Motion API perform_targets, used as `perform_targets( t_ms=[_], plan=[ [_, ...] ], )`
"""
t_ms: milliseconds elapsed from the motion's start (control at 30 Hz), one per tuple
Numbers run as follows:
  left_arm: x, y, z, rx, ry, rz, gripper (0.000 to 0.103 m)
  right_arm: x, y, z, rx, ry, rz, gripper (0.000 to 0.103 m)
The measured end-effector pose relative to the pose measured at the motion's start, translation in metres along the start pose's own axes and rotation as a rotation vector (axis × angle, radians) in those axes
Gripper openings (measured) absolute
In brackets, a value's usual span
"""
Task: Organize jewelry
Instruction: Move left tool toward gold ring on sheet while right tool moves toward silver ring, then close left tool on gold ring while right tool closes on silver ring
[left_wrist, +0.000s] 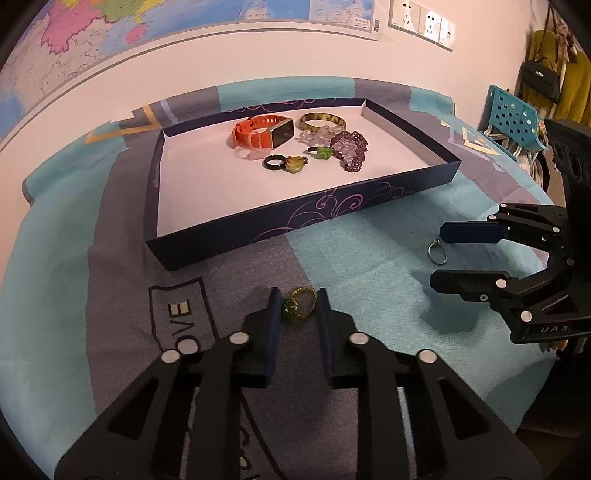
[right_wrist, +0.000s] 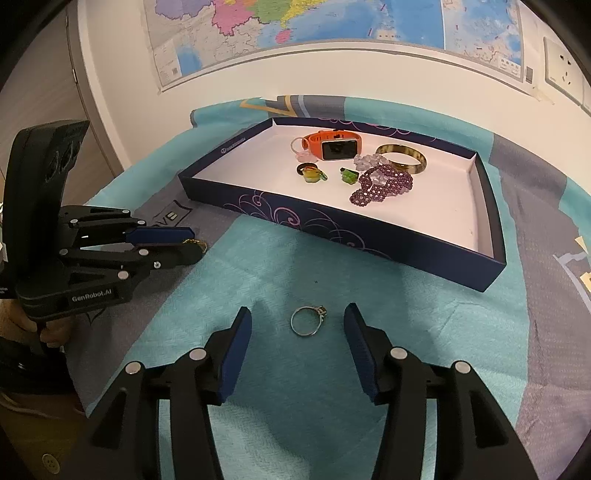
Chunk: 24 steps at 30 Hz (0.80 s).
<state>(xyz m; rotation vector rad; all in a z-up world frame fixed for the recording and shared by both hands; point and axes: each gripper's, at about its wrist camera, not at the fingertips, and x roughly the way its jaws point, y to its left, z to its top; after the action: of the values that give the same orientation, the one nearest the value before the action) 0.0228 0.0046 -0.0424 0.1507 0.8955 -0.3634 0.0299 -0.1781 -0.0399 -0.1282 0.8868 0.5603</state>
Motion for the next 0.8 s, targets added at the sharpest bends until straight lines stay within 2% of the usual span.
perform_targets(
  t_ms=[233, 433, 700, 800],
  plan=[
    [-0.0024, -0.0015, -0.0012, -0.005, -0.011, -0.018, 0.014, 0.0003, 0.0030, -0.0007, -0.001, -0.006, -0.018, 0.049],
    [-0.0024, -0.0003, -0.0021, -0.017, -0.017, -0.026, 0.014, 0.0022, 0.0047, -0.0001, -0.006, -0.004, -0.045, 0.042],
    [-0.0023, 0.0008, -0.0016, -0.028, -0.020, -0.033, 0.014, 0.0022, 0.0049, -0.0001, -0.009, -0.004, -0.053, 0.017],
    [-0.0023, 0.0013, -0.0018, -0.029, -0.021, -0.034, 0.014, 0.0021, 0.0044, 0.0004, -0.004, -0.005, -0.049, 0.016]
  ],
)
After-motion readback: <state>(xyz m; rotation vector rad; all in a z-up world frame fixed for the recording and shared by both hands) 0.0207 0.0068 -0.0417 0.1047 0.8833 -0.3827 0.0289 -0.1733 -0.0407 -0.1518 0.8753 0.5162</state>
